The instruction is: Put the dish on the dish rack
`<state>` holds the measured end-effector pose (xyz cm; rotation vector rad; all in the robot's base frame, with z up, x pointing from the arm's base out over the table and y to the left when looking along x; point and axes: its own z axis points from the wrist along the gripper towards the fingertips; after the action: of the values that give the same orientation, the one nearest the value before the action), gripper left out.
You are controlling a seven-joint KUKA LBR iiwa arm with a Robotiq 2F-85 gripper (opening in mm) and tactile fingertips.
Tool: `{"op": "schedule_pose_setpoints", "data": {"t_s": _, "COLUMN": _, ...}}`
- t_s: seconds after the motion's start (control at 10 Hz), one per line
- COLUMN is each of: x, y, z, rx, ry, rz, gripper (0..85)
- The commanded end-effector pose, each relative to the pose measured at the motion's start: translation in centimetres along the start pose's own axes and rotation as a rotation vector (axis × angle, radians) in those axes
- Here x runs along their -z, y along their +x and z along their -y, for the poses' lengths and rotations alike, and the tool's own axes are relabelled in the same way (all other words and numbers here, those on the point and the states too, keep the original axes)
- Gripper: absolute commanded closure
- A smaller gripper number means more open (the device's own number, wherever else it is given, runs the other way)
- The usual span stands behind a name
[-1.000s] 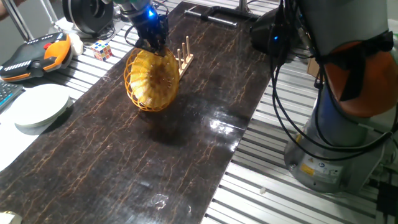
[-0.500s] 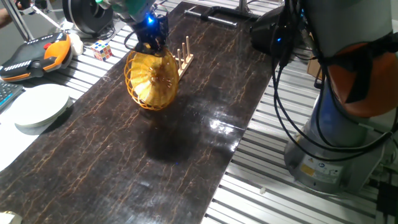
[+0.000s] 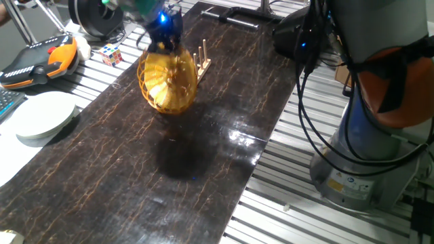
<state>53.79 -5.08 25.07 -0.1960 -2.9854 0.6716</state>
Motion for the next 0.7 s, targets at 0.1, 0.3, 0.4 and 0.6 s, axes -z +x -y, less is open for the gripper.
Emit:
{"op": "schedule_pose_setpoints", "data": {"t_s": 0.1, "x": 1.4, "y": -0.9, "z": 3.9, "rx": 0.043, "ry": 0.023, "rz": 0.004, "gripper": 83.0}}
{"op": "schedule_pose_setpoints", "data": {"t_s": 0.3, "x": 1.7, "y": -2.0, "z": 7.7, "rx": 0.085, "ry": 0.014, "rz": 0.004, "gripper": 83.0}}
{"op": "schedule_pose_setpoints", "data": {"t_s": 0.4, "x": 1.7, "y": -2.3, "z": 9.2, "rx": 0.095, "ry": 0.021, "rz": 0.004, "gripper": 83.0}}
{"op": "schedule_pose_setpoints", "data": {"t_s": 0.6, "x": 1.5, "y": -2.5, "z": 11.0, "rx": 0.091, "ry": 0.044, "rz": 0.004, "gripper": 83.0}}
